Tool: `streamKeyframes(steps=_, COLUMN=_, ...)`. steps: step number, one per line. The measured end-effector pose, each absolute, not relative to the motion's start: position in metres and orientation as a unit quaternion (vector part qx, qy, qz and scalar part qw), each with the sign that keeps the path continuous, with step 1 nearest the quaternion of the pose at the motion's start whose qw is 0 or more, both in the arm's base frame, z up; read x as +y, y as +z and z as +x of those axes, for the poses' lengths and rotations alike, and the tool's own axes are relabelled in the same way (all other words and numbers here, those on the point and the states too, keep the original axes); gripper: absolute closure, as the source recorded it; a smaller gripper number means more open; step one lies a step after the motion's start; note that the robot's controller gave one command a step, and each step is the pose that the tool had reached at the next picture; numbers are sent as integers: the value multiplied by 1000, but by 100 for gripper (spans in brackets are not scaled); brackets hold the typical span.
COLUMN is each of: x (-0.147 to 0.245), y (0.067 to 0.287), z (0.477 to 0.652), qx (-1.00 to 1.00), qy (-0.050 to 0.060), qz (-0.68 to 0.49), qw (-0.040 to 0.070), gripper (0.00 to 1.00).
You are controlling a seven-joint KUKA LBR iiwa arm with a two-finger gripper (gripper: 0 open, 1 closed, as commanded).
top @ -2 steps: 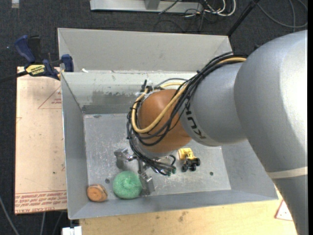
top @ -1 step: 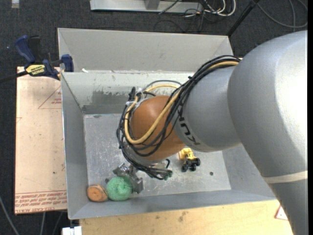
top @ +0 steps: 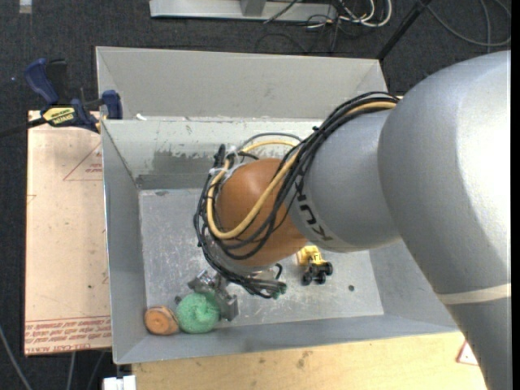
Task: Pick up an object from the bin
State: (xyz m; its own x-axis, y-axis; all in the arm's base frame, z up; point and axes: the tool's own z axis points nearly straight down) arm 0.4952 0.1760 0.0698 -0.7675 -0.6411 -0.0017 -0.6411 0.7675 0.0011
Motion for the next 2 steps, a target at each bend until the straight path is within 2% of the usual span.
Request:
streamKeyframes(steps=1, x=167, y=111, z=493, qx=938, qy=1, qz=-347, qw=-4, gripper=100)
streamKeyframes(steps=2, x=169, y=128, z=506, qx=942, qy=0, qz=-336, qw=6, gripper=100)
